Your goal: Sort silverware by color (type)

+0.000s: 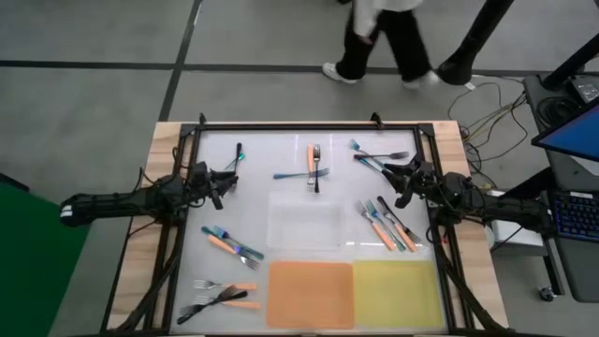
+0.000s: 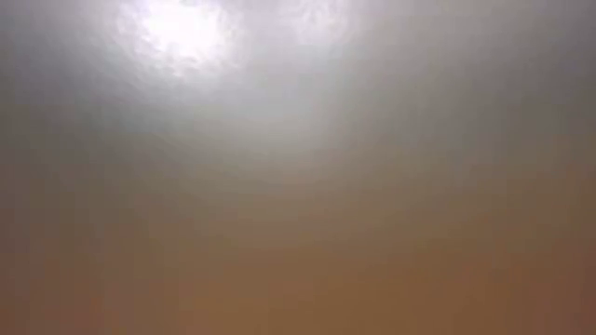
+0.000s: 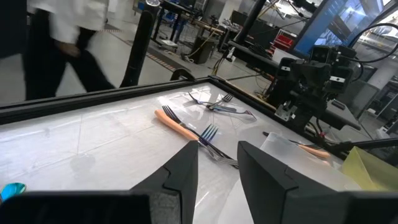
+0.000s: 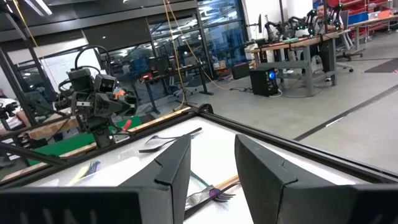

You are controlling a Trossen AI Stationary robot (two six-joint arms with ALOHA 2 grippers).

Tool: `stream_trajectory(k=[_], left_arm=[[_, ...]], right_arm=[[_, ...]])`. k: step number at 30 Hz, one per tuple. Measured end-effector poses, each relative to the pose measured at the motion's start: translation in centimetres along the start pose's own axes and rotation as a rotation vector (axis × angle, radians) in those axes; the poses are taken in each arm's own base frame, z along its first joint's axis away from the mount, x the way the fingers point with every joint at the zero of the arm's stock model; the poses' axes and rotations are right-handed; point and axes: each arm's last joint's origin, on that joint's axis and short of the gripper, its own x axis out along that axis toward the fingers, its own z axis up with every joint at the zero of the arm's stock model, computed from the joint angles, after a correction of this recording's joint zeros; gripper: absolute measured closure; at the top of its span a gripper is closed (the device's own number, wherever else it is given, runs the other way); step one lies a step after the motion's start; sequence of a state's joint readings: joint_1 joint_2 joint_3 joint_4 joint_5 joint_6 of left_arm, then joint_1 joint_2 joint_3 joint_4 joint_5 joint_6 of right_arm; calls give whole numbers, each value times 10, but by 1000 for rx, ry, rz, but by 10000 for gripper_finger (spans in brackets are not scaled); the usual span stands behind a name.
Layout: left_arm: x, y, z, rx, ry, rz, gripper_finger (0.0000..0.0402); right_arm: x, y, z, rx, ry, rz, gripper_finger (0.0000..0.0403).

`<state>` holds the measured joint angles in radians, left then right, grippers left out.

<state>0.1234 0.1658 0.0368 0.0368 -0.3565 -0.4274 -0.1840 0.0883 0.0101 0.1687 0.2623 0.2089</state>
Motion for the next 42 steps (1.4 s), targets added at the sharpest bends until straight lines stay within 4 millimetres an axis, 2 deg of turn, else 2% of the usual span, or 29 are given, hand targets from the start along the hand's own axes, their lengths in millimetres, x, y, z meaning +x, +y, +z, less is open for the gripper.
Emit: stream_trajectory(k=[25,32,37,42], left_arm=[[0,0,0,0,0,0,306],[0,0,0,0,0,0,306],[0,0,0,0,0,0,306],[0,0,0,0,0,0,306]], right_arm=[[0,1,3,44,-35,8,287],[-1,1,11,246,-123,-8,287],[-1,0,13,452,-150,-18,287],[-1,0,13,534,-154,-12,287]])
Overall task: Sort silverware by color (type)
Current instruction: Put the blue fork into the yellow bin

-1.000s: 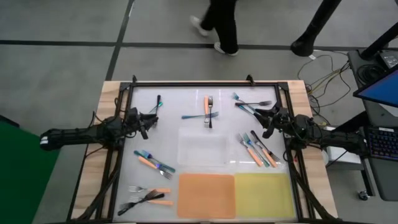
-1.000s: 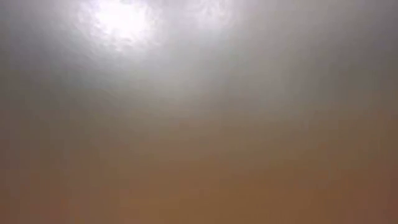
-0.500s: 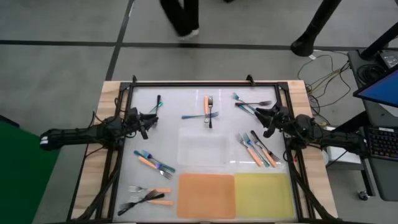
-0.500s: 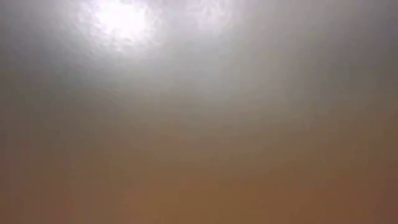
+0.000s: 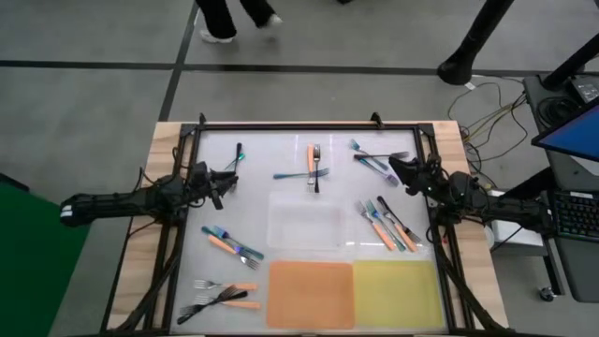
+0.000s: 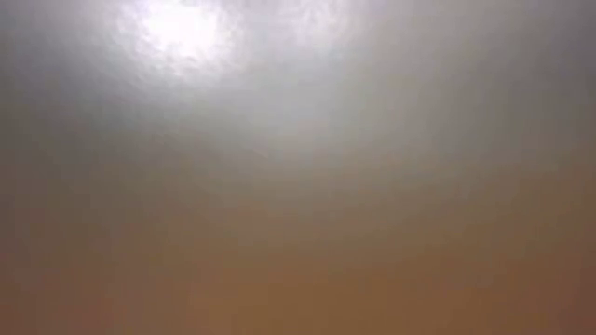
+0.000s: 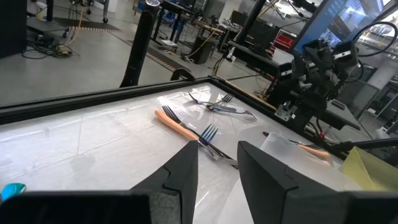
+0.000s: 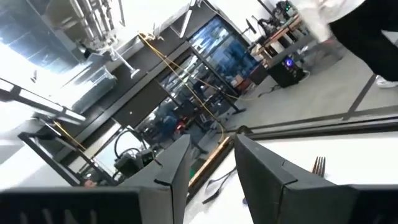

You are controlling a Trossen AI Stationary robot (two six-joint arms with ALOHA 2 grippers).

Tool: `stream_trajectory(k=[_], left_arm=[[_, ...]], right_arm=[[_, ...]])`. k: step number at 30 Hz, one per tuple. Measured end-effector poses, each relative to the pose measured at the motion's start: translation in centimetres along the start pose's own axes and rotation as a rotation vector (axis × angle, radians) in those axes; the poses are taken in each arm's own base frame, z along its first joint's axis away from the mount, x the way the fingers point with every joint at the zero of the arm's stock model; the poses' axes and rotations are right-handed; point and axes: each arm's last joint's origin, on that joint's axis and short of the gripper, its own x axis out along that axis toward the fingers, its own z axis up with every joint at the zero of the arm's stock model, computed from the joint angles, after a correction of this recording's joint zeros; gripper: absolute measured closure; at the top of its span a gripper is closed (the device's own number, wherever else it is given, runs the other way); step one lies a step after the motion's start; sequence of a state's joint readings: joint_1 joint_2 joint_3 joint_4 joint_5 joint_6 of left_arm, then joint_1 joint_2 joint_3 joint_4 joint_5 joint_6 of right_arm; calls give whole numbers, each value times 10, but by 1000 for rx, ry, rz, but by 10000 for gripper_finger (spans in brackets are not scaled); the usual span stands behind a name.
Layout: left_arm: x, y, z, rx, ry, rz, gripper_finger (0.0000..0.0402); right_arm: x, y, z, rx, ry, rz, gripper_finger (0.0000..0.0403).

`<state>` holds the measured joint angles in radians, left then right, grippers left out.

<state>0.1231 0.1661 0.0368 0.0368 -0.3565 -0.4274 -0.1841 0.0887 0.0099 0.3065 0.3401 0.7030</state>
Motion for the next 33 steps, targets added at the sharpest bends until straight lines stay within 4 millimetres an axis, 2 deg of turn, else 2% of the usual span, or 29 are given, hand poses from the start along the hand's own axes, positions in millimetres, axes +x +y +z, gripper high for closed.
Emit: stream_trajectory(k=[14,18,24,30,33], left_arm=[[0,0,0,0,0,0,306],[0,0,0,0,0,0,306],[0,0,0,0,0,0,306],[0,0,0,0,0,0,306],[0,0,0,0,0,0,306]], right_arm=[[0,0,3,-5,-65,-43,287],[1,0,0,-85,52,-28,287],[5,21,22,-212,137,-81,287],[8,36,41,-341,352,-323,287],[11,42,47,-320,468,-439,287]])
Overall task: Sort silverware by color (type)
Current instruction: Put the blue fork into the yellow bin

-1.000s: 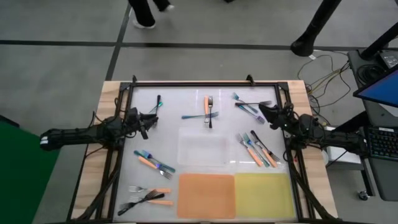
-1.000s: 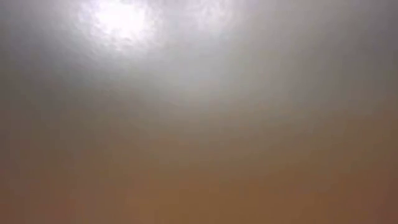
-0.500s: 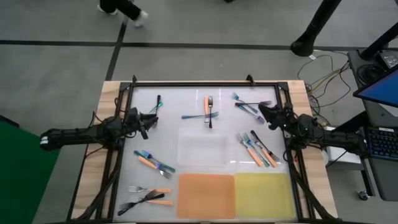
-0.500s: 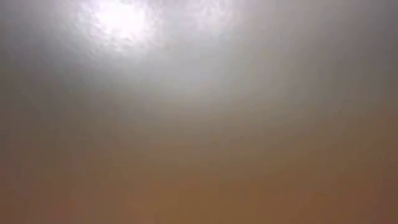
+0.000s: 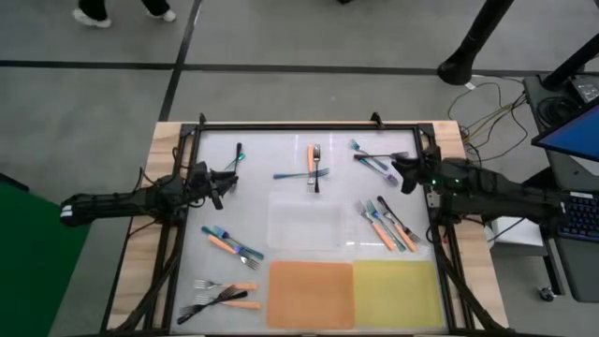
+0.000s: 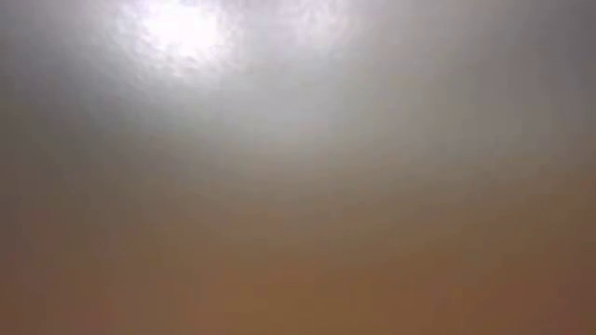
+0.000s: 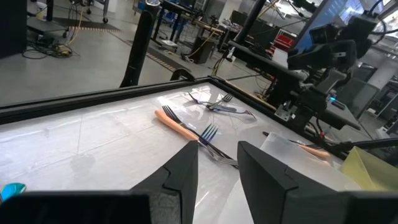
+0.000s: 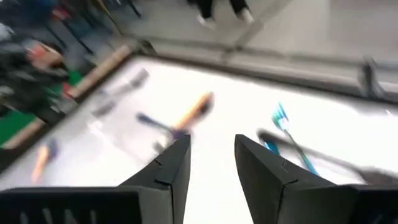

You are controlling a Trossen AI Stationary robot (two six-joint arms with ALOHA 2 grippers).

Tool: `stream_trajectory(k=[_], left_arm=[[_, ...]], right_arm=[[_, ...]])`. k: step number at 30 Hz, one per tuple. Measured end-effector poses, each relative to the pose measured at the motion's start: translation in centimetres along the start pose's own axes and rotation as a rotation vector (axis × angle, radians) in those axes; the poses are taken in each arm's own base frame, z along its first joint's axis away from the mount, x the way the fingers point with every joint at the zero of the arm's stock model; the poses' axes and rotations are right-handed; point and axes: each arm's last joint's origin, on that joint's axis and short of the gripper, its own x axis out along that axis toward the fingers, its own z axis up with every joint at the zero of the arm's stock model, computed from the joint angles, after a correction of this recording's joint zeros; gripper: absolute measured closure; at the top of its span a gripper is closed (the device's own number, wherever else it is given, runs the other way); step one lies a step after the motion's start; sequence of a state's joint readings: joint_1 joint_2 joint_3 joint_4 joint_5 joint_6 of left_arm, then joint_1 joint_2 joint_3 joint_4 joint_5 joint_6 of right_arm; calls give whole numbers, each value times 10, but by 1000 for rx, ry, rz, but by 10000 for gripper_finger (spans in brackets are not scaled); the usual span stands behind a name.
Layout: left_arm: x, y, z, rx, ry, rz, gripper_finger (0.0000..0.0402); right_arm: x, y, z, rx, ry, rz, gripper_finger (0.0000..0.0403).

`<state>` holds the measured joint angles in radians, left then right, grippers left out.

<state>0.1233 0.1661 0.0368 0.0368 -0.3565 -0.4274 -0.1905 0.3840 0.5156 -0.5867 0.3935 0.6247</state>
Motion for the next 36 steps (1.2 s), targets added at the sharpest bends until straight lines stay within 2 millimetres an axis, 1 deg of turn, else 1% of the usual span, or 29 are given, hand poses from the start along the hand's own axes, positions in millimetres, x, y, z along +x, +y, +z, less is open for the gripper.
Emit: stream_trajectory(k=[2,7,12,15,19,24,30,32,36], left_arm=[[0,0,0,0,0,0,306],[0,0,0,0,0,0,306],[0,0,0,0,0,0,306],[0,0,0,0,0,0,306],[0,0,0,0,0,0,306],[0,0,0,0,0,0,306],[0,0,0,0,0,0,306],[0,0,0,0,0,0,306],[0,0,0,0,0,0,306]], right_arm=[[1,4,5,13,64,-49,287],[22,20,13,-12,171,-148,287],[34,30,18,-16,207,-179,287],[41,31,19,14,219,-213,287],[53,22,18,40,256,-312,287],[65,2,17,120,346,-471,287],[82,-14,21,244,464,-476,287],[88,-17,18,244,502,-493,287],[100,-23,14,185,569,-519,287]])
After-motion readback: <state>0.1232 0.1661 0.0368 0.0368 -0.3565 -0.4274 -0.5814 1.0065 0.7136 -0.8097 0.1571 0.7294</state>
